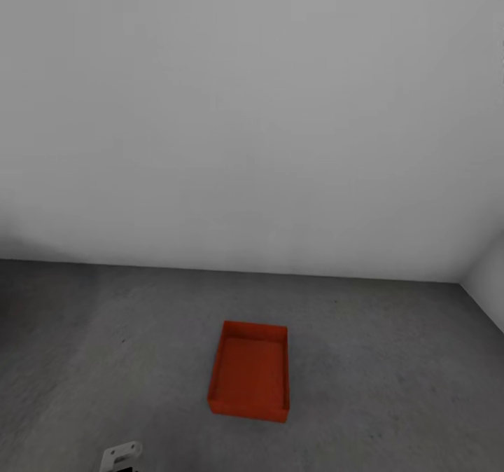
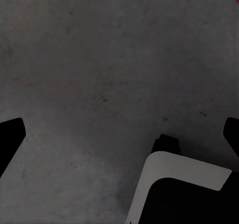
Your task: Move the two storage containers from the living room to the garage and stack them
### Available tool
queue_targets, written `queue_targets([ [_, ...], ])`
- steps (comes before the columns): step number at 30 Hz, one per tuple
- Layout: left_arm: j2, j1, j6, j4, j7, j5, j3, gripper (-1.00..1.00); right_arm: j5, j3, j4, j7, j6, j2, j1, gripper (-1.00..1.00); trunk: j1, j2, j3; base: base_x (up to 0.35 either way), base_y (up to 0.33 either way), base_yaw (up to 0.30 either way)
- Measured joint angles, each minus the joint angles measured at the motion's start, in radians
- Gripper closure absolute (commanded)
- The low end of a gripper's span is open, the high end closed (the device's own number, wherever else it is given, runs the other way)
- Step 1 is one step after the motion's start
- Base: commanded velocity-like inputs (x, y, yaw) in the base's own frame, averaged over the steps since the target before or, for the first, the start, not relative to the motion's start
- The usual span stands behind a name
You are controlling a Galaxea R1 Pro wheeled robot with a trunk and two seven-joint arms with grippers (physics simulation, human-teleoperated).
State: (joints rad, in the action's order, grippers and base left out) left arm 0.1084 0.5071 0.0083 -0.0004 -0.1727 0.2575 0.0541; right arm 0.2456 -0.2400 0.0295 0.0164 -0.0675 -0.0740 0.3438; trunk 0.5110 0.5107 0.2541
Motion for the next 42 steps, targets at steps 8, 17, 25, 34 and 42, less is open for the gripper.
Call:
queue_targets([
  [8,0.000,0.000,0.000,0.000,0.000,0.000,0.000,-1.00,0.000,0.000,0.000,0.000,0.000,0.000,0.000,-1.00,0.000,0.000,-0.013,0.000,0.000,0.000],
  [17,0.001,0.000,0.000,0.000,0.000,0.000,0.000,-1.00,0.000,0.000,0.000,0.000,0.000,0.000,0.000,-1.00,0.000,0.000,-0.027,0.000,0.000,0.000],
  [25,0.001,0.000,0.000,0.000,0.000,0.000,0.000,-1.00,0.000,0.000,0.000,0.000,0.000,0.000,0.000,-1.00,0.000,0.000,-0.039,0.000,0.000,0.000],
  [34,0.001,0.000,0.000,0.000,0.000,0.000,0.000,-1.00,0.000,0.000,0.000,0.000,0.000,0.000,0.000,-1.00,0.000,0.000,-0.053,0.000,0.000,0.000],
  [42,0.001,0.000,0.000,0.000,0.000,0.000,0.001,-1.00,0.000,0.000,0.000,0.000,0.000,0.000,0.000,-1.00,0.000,0.000,-0.066,0.000,0.000,0.000],
])
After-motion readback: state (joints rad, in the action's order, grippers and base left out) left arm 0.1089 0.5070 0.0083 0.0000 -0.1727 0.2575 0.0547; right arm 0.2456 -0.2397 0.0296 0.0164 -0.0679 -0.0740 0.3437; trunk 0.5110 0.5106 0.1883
